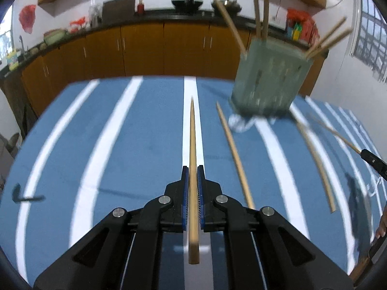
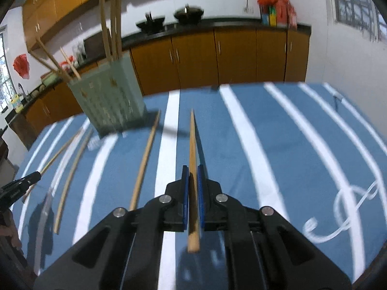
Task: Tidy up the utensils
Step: 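Lift the left tool's chopstick upright over the holder while the right tool does likewise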
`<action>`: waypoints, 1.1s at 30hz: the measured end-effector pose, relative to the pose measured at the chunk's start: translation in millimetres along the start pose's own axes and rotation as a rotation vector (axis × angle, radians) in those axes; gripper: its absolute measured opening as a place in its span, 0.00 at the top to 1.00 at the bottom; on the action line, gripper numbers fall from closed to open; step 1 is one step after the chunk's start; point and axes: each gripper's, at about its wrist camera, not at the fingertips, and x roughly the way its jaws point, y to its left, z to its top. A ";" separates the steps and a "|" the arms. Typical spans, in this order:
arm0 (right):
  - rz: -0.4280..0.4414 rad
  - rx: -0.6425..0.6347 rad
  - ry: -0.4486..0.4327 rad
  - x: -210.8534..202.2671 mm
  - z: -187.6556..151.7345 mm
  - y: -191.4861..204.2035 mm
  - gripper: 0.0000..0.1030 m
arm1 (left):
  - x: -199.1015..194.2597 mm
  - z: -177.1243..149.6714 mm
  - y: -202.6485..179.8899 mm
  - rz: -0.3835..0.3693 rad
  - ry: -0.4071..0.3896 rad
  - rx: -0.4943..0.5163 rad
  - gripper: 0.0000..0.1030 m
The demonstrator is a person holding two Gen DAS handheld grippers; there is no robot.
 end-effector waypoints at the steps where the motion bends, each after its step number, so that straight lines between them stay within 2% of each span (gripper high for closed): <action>1: 0.000 0.002 -0.018 -4.7 5.0 -0.6 0.92 | -6.4 5.1 1.0 0.000 -0.022 0.001 0.93; 8: 0.005 0.001 -0.167 -42.5 40.0 -2.4 0.92 | -47.6 42.3 7.7 -0.012 -0.165 -0.009 0.93; 13: 0.036 0.007 -0.253 -65.9 66.9 -0.1 0.92 | -63.4 66.8 8.0 -0.032 -0.219 -0.009 0.93; 16: 0.097 0.009 -0.291 -82.1 87.3 5.6 0.92 | -73.9 80.4 5.9 -0.060 -0.240 -0.003 0.93; 22: 0.335 0.048 -0.339 -116.9 131.0 23.2 0.93 | -104.9 105.3 -10.6 -0.146 -0.292 0.019 0.93; 24: 0.372 0.048 -0.363 -126.1 140.9 29.4 0.92 | -114.8 115.6 -20.8 -0.171 -0.326 0.031 0.93; 29: 0.364 0.000 -0.437 -132.4 167.8 60.4 0.92 | -132.3 142.8 -51.5 -0.190 -0.437 0.065 0.93; 33: 0.305 -0.059 -0.452 -120.9 184.7 80.8 0.93 | -134.9 166.2 -73.3 -0.170 -0.532 0.073 0.93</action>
